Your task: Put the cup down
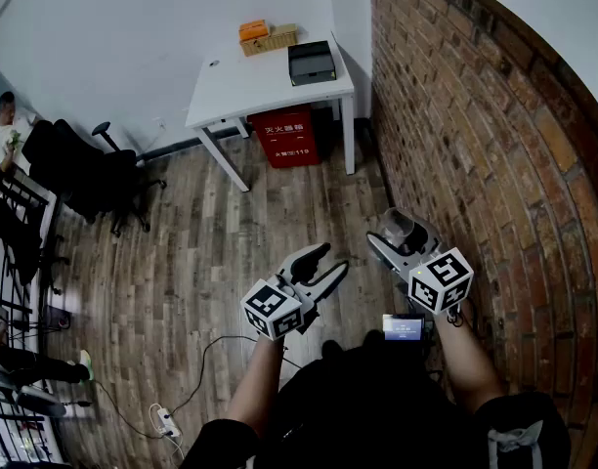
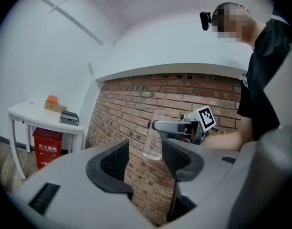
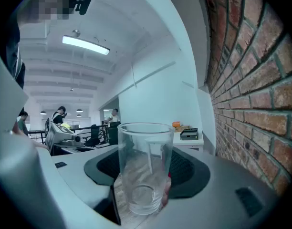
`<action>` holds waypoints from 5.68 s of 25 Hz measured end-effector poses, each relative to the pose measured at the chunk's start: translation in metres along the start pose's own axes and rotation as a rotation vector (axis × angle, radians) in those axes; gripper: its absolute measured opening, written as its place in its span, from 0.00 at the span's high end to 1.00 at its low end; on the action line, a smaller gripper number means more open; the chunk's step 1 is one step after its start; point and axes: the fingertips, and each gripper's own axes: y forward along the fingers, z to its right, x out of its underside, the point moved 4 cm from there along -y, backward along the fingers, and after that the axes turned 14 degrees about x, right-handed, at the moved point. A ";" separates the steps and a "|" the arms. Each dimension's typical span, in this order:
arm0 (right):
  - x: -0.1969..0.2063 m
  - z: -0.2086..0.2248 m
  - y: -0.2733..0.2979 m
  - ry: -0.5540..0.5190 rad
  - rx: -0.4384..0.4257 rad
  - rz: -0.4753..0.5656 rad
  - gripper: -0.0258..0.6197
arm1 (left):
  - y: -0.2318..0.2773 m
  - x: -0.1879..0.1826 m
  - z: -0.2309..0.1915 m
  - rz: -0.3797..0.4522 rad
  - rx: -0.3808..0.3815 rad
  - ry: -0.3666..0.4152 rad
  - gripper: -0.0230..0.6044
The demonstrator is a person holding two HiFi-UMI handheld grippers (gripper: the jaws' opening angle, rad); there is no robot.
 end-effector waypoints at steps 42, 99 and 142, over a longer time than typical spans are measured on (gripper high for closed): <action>0.021 -0.030 0.033 0.070 0.048 -0.026 0.51 | -0.049 0.012 -0.038 -0.011 -0.013 -0.016 0.64; -0.096 0.277 0.578 0.107 0.109 -0.018 0.51 | 0.147 -0.151 -0.637 -0.004 0.043 -0.070 0.68; -0.147 0.320 0.723 0.089 0.071 -0.018 0.51 | 0.191 -0.209 -0.771 -0.061 0.027 -0.043 0.69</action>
